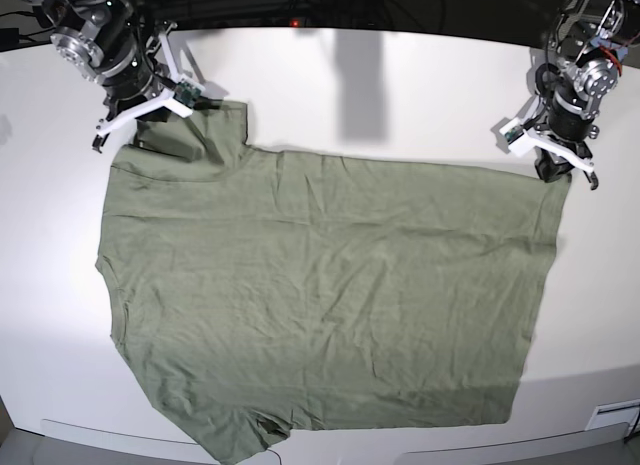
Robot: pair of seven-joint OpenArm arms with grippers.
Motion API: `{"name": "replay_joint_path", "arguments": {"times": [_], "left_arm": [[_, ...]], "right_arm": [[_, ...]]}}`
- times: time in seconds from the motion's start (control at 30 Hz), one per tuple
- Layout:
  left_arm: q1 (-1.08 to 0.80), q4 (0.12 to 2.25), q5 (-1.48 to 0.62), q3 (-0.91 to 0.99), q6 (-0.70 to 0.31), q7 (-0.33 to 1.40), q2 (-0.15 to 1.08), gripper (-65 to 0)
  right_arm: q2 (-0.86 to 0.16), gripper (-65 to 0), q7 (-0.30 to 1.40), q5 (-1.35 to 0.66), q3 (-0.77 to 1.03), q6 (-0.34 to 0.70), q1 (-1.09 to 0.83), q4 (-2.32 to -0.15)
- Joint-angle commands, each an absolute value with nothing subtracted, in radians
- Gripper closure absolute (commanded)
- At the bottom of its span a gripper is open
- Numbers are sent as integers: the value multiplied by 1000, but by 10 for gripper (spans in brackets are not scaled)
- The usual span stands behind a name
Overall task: Fold the T-shirt properly
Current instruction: 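Lower the right gripper onto the sleeve-shoulder edge and pinch the fabric, then lift the held shoulder edge up with both grippers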
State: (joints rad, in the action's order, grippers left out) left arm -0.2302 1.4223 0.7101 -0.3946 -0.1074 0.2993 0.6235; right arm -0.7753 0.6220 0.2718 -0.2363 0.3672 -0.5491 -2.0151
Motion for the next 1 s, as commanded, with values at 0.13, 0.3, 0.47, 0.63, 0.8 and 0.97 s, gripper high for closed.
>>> {"name": "replay_joint_path", "arguments": {"times": [0.13,0.3,0.47,0.63,0.8,0.97], "left_arm": [[-249,1410,710,-401,-145,321,632,0],[-249,1410,710,-401,-145,321,632,0],[-248,1410,710,-401,-145,317,632,0],[-249,1410,711,-401,-145,314,632,0],[-249,1410,710,-401,-145,313,632,0],[-249,1410,707,-401,-145,314,632,0]], "right_arm": [[-789,-64,749,134,-229,426,-552,-2031],[-789,-311,603,96,-229,442,-551,-1984],[-742,-310,538,104,-229,442,-533,-1919],[-651,-310,508,205,-229,475,-483,-1819],[-608,-310,510,275,-288,490,-415,-1715],[-662,-310,621,362,-397,488,-413,-1708]]}}
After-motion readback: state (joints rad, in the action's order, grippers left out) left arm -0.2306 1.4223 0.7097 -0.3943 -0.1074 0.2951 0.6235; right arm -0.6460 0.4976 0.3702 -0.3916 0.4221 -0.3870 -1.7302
